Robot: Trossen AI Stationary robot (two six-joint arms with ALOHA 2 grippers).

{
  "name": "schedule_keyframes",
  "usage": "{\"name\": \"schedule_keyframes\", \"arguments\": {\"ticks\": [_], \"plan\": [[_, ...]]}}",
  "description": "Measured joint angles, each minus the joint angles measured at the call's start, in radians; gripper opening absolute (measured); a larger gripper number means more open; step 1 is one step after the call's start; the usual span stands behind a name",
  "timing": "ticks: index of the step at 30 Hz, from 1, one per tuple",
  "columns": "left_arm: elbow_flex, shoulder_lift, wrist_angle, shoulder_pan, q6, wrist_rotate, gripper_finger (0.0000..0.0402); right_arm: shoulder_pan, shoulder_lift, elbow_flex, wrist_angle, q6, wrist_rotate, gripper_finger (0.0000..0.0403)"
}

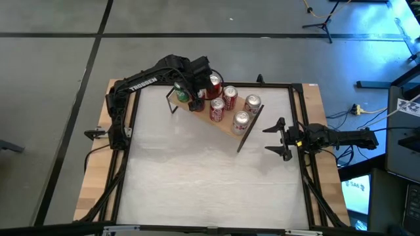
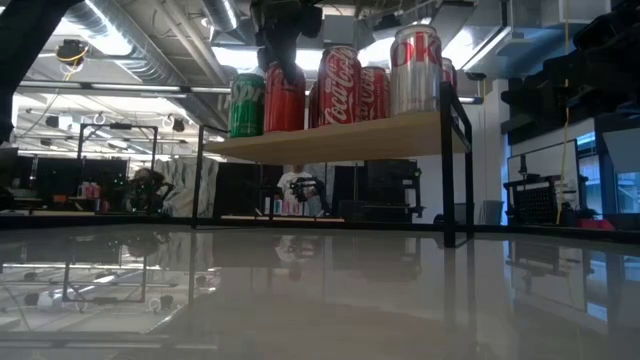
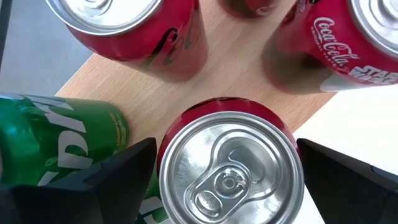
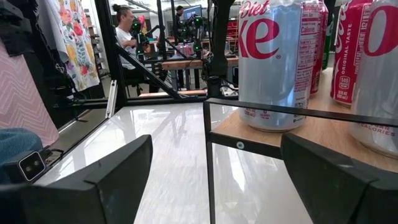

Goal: Place canned beverage on shelf
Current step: Put the red-black soda can on the shelf aligned with the other red-black soda can

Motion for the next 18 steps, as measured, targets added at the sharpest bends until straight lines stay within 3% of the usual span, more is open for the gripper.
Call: {"name": "schedule_keyframes", "arguments": {"ticks": [11,18], "plan": [[0.000,0.006,0.001,-0.003,0.008,-0.002,0.0368,0.000,0.000,0.000,0.000,0.000,0.000,0.0349],[0.000,0.006,0.023,-0.003,0.031,0.000,0.0324,0.000,0.000,0.000,0.000,0.000,0.000,0.0349]]}}
